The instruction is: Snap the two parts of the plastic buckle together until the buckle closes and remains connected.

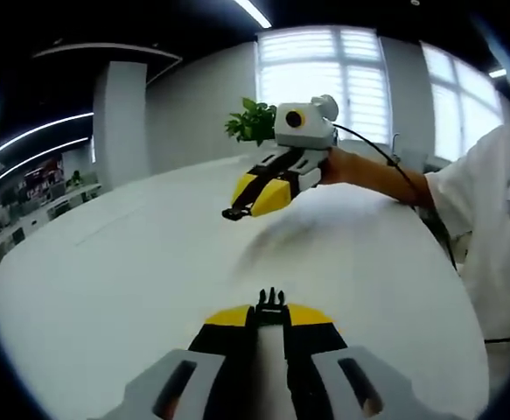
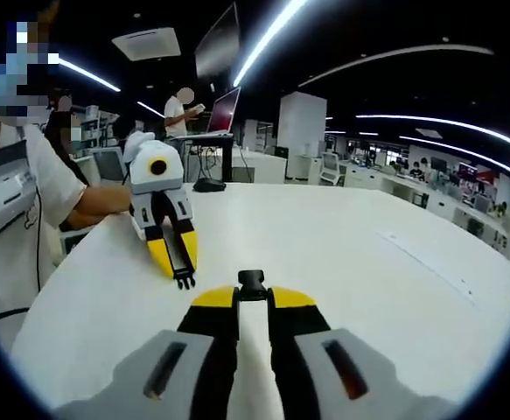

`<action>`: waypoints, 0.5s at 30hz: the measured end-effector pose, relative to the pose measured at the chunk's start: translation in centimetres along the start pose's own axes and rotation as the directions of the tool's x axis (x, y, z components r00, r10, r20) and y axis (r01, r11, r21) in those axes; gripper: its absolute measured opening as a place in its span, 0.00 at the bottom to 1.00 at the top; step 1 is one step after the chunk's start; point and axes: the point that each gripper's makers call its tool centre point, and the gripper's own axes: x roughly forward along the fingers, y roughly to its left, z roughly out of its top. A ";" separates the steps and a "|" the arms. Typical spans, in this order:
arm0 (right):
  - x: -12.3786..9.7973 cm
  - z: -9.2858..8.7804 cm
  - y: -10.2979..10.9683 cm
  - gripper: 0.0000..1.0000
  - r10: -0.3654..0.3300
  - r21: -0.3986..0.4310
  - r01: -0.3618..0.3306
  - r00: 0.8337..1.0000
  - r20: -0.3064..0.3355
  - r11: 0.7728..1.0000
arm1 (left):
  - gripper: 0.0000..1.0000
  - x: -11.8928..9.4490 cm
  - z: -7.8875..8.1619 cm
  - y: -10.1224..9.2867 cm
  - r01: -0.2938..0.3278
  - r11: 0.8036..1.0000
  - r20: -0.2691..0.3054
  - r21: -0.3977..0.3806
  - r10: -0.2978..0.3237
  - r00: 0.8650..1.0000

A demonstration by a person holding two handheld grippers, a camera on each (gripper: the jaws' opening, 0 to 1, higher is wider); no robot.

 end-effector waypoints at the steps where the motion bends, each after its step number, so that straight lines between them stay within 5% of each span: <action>1: 0.0 -0.1 0.1 0.11 -0.001 0.002 0.001 1.000 0.001 1.000 | 0.12 0.0 0.1 0.0 0.004 1.000 -0.003 0.004 -0.004 1.000; 15: 0.0 -0.6 0.9 0.11 0.009 0.010 -0.009 1.000 -0.009 1.000 | 0.12 0.6 1.6 -0.1 0.030 0.999 0.014 0.011 -0.030 0.999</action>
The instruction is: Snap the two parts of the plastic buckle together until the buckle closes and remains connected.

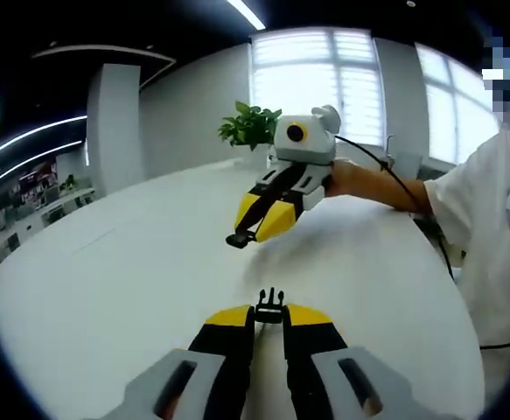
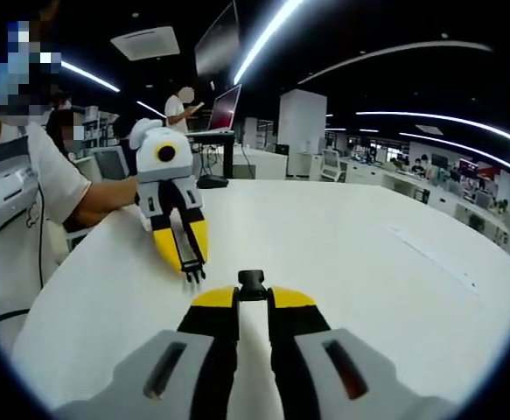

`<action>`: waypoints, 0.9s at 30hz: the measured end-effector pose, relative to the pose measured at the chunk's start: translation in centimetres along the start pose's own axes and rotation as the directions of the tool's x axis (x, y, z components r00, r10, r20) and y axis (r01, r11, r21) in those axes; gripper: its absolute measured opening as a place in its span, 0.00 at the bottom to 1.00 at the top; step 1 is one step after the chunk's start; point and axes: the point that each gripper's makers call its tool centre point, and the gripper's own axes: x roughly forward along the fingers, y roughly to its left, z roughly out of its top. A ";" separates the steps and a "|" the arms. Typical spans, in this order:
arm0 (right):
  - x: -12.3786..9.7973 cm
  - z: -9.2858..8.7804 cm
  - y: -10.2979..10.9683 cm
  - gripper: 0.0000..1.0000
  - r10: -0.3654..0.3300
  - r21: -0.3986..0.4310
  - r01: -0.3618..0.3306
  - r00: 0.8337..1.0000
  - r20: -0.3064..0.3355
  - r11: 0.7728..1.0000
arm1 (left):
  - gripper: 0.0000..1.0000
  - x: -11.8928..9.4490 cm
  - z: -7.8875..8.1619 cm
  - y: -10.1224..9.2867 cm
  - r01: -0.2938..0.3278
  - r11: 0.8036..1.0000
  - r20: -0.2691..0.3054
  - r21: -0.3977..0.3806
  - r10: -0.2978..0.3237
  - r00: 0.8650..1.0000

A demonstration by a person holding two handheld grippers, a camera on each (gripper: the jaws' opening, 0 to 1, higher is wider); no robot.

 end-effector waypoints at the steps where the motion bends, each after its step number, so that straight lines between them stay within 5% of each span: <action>1: 0.0 -0.1 0.1 0.11 0.004 -0.001 -0.004 1.000 -0.006 1.000 | 0.12 0.0 0.0 0.0 0.000 1.000 0.001 -0.001 0.000 1.000; 27: 0.1 -2.0 3.8 0.11 0.106 0.015 -0.106 0.993 -0.045 0.994 | 0.12 0.4 0.4 -0.8 0.059 0.998 0.001 0.000 -0.059 0.998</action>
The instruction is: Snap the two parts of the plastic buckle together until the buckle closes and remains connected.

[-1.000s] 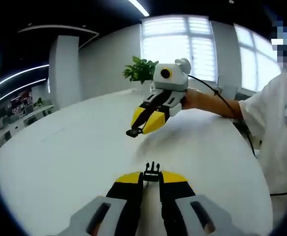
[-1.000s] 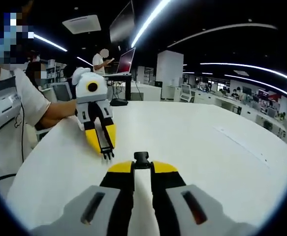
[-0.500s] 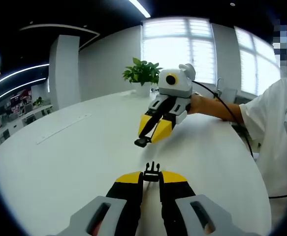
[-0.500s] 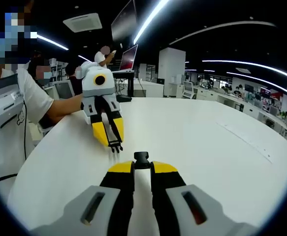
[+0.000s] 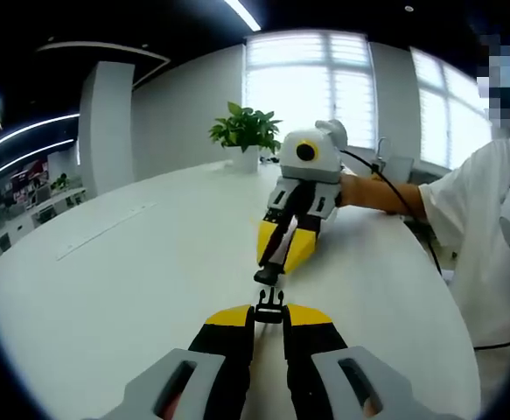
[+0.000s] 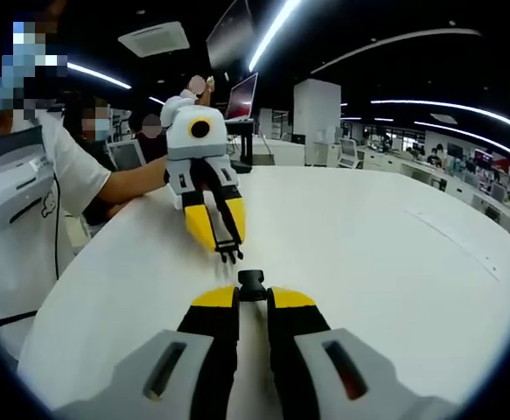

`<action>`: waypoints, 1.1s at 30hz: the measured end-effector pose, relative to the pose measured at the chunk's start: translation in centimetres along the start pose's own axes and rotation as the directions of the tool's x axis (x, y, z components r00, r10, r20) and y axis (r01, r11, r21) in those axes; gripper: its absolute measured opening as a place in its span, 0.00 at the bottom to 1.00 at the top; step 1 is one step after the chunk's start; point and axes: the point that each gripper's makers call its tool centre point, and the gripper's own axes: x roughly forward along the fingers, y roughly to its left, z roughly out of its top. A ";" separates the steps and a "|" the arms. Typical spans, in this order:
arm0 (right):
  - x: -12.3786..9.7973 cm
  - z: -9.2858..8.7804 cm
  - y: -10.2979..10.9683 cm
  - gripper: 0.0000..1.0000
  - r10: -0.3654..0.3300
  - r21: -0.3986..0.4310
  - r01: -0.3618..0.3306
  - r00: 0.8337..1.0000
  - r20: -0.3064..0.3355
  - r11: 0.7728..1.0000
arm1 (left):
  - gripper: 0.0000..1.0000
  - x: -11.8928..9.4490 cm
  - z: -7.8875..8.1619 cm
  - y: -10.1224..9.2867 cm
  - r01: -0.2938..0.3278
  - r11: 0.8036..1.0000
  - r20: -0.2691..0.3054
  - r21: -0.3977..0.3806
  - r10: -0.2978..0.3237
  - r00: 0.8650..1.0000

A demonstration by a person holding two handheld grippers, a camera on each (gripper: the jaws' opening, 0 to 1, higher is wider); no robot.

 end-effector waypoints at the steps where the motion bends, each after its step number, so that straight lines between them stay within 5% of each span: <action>1: 0.0 0.0 0.3 0.11 0.012 0.003 -0.012 1.000 0.000 1.000 | 0.12 0.0 0.0 -0.1 0.003 1.000 -0.001 0.002 -0.003 1.000; 33: 0.6 -0.2 2.8 0.11 0.111 -0.036 -0.112 0.994 -0.013 0.993 | 0.12 0.7 -0.9 -1.6 0.073 0.997 -0.025 0.020 -0.072 0.997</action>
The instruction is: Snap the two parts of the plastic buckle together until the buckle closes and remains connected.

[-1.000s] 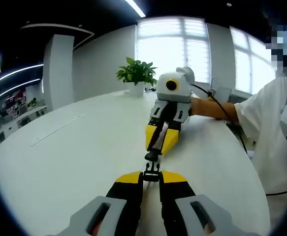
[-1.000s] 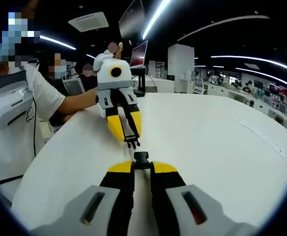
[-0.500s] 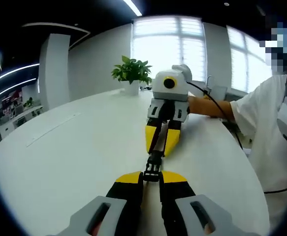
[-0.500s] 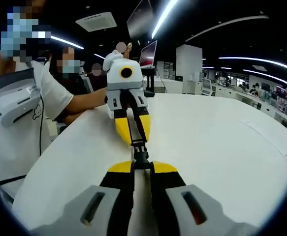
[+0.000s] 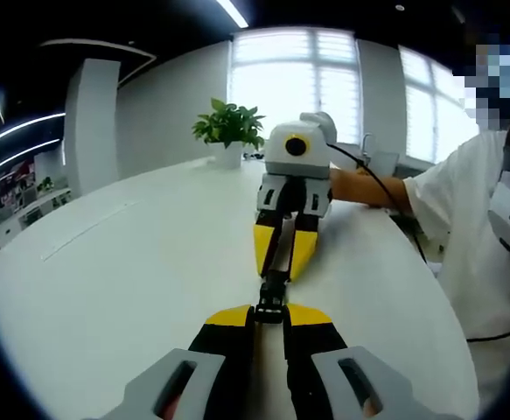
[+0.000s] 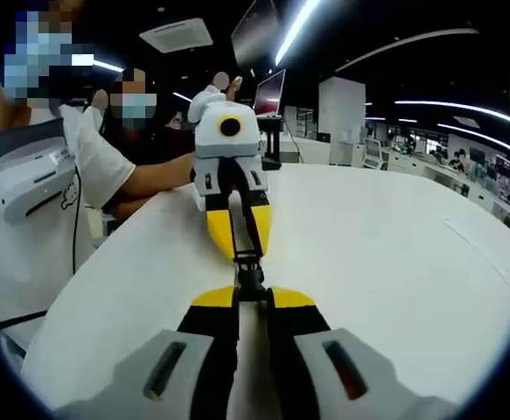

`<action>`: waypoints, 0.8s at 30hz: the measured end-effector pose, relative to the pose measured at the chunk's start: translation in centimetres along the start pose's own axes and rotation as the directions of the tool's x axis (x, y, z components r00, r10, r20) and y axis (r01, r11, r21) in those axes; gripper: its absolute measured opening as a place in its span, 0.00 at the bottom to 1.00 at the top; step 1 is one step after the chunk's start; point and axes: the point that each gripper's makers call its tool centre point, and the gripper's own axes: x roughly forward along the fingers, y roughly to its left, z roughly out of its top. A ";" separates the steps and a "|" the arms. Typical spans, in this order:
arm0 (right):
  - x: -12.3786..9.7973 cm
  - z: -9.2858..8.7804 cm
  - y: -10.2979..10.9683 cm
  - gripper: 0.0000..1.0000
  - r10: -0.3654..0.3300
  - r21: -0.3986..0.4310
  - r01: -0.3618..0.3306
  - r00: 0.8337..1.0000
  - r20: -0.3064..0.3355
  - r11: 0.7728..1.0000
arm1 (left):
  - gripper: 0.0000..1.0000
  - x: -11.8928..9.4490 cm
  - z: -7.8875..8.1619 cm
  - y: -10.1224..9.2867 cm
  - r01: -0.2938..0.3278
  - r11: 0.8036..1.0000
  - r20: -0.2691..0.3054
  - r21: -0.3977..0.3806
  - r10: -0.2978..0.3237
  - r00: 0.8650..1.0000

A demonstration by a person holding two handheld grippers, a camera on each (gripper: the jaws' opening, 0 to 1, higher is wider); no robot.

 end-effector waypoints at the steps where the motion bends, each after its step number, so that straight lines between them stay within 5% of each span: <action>1: 0.0 0.0 0.0 0.11 0.002 -0.001 -0.002 1.000 -0.002 1.000 | 0.12 0.0 -0.1 -0.1 0.001 1.000 -0.003 0.002 -0.001 1.000; 24: 0.7 0.0 0.6 0.11 0.033 0.001 -0.033 0.999 -0.011 0.999 | 0.12 0.3 -0.5 -0.4 0.027 1.000 -0.016 0.011 -0.027 1.000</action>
